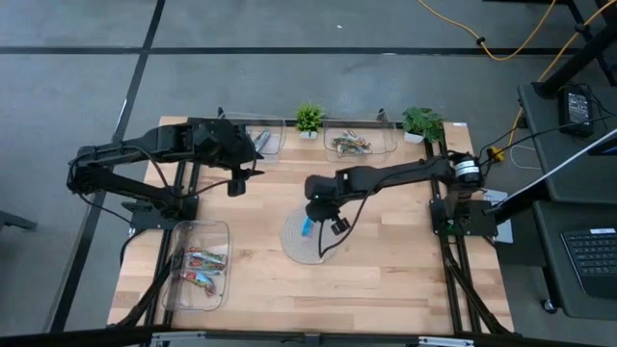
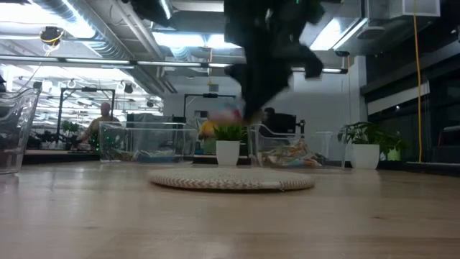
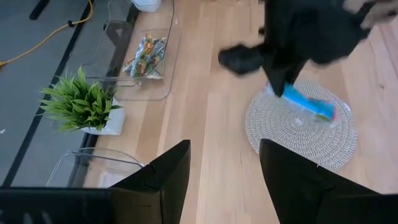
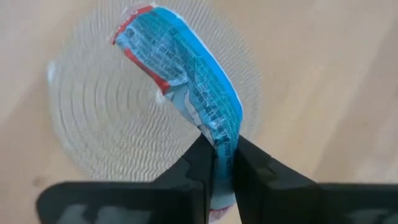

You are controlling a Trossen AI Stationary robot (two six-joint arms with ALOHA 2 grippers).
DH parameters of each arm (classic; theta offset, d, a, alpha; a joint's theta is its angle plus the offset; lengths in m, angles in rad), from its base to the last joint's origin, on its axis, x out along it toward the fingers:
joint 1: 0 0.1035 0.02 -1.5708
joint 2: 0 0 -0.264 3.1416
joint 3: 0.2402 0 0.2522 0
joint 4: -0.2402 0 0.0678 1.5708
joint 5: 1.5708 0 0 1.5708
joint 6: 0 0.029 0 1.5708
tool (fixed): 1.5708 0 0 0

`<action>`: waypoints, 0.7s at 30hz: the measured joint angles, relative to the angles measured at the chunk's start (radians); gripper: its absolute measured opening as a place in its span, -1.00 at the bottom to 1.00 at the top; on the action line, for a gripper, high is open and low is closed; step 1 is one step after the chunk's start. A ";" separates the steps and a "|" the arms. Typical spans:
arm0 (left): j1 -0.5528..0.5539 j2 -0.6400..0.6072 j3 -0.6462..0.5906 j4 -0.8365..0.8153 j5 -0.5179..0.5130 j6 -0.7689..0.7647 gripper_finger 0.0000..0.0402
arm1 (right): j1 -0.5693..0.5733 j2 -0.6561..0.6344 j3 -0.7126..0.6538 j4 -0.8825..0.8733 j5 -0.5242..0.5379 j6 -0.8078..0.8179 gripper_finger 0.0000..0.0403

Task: Pick and place Granola Bars by type
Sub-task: Put the red granola bar into the bottom transparent bin

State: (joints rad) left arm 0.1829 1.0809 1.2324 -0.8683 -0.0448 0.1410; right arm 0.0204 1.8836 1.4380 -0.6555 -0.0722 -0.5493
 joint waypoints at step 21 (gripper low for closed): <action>-0.039 0.016 -0.326 0.666 0.011 0.259 -0.08 | -0.157 -0.442 -0.160 0.304 -0.080 0.231 -0.74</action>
State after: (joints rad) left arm 0.1441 1.0966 0.9067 -0.2025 -0.0341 0.4002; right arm -0.1365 1.4416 1.2779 -0.3520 -0.1522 -0.3181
